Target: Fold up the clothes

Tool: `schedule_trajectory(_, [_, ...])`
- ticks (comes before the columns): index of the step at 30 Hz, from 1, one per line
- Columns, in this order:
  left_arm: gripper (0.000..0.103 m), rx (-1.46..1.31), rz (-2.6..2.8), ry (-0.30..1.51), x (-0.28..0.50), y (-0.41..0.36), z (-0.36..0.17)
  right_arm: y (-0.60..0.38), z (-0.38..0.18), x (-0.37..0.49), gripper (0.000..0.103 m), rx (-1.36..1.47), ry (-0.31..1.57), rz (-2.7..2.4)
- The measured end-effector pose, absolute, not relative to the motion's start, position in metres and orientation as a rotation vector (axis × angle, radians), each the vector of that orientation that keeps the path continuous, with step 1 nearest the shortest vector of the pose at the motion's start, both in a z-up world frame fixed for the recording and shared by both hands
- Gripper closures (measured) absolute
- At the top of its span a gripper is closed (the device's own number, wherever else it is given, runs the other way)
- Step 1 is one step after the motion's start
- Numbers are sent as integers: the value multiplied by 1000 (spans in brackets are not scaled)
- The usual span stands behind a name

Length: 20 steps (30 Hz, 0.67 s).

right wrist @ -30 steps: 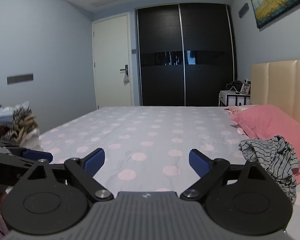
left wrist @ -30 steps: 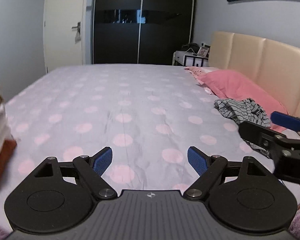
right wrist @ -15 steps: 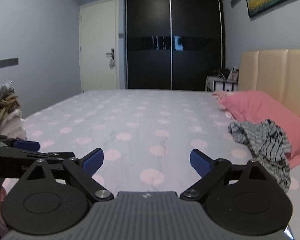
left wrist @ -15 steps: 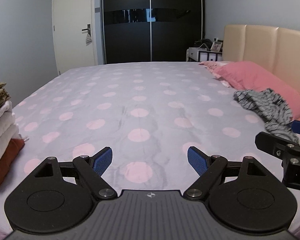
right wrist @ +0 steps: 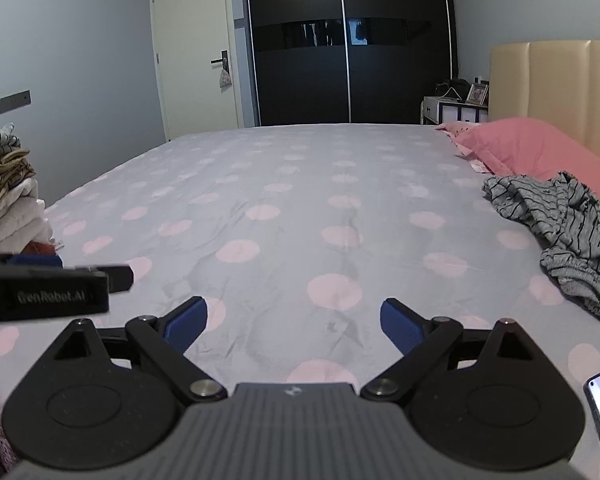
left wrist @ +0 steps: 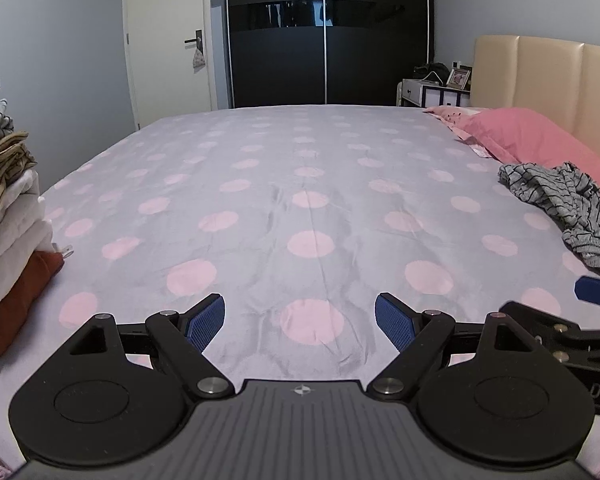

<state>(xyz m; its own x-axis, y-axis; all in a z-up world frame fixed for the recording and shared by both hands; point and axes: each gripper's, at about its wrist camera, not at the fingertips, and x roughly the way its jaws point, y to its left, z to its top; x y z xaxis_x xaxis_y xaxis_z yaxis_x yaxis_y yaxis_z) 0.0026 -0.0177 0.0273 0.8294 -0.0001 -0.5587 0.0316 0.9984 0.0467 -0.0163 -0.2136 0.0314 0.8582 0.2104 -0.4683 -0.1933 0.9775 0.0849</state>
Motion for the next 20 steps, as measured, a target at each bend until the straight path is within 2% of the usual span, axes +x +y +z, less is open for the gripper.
schedule_trajectory(20, [20, 69, -28, 567, -9, -15, 31, -208, 38, -23, 8, -9, 456, 215])
